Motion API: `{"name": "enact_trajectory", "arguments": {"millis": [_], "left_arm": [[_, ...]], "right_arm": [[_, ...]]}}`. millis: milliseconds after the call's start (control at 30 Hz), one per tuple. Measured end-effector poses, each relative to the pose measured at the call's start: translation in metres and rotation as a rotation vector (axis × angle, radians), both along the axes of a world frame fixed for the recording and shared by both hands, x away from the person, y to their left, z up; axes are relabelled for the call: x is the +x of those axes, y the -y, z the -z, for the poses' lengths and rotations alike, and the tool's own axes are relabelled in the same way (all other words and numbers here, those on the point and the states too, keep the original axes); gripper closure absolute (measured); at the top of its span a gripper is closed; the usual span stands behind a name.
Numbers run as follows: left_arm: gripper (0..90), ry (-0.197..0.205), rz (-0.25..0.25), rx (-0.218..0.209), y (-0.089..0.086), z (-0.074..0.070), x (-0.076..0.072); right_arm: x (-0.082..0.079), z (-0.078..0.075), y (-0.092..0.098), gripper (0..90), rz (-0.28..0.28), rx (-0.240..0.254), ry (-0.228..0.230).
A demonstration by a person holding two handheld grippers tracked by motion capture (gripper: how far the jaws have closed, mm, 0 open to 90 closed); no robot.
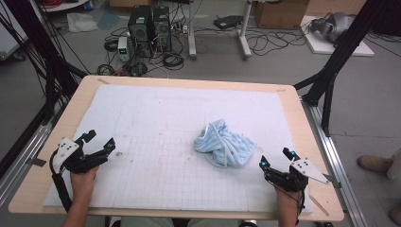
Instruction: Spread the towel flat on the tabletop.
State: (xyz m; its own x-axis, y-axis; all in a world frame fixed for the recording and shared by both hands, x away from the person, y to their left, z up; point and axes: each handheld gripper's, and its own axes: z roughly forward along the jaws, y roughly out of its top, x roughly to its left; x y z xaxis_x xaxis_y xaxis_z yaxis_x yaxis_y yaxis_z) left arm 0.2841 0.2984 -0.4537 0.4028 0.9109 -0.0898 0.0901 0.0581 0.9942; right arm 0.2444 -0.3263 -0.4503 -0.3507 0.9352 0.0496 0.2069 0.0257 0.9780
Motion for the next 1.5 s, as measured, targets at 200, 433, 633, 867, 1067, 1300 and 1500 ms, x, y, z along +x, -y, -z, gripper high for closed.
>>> {"name": "enact_trajectory", "arguments": {"millis": [200,433,633,867,1067,1300,1500], "left_arm": [[16.2,0.001,-0.004,-0.006,0.000,0.000,0.000],[16.2,0.004,-0.007,-0.006,0.000,0.000,0.000],[16.2,0.007,0.004,-0.007,0.000,0.000,-0.001],[16.3,0.005,0.006,-0.006,-0.001,0.000,-0.001],[16.3,0.005,0.005,-0.009,-0.001,0.000,-0.001],[16.2,0.005,0.004,-0.008,0.000,0.000,-0.001],[16.2,0.009,0.000,-0.014,-0.001,0.000,-0.001]], "right_arm": [[0.001,0.000,0.001,8.9,-0.001,0.001,0.000],[0.000,0.000,0.001,8.9,-0.002,0.001,-0.002],[-0.001,0.000,0.000,8.9,0.001,0.009,-0.002],[-0.001,0.000,0.001,8.9,0.003,0.013,0.004],[0.000,0.000,0.001,8.9,0.003,0.011,0.000],[0.002,-0.007,0.000,8.9,-0.035,0.038,-0.023],[0.008,-0.033,-0.018,8.9,-0.108,-0.006,-0.027]]}}
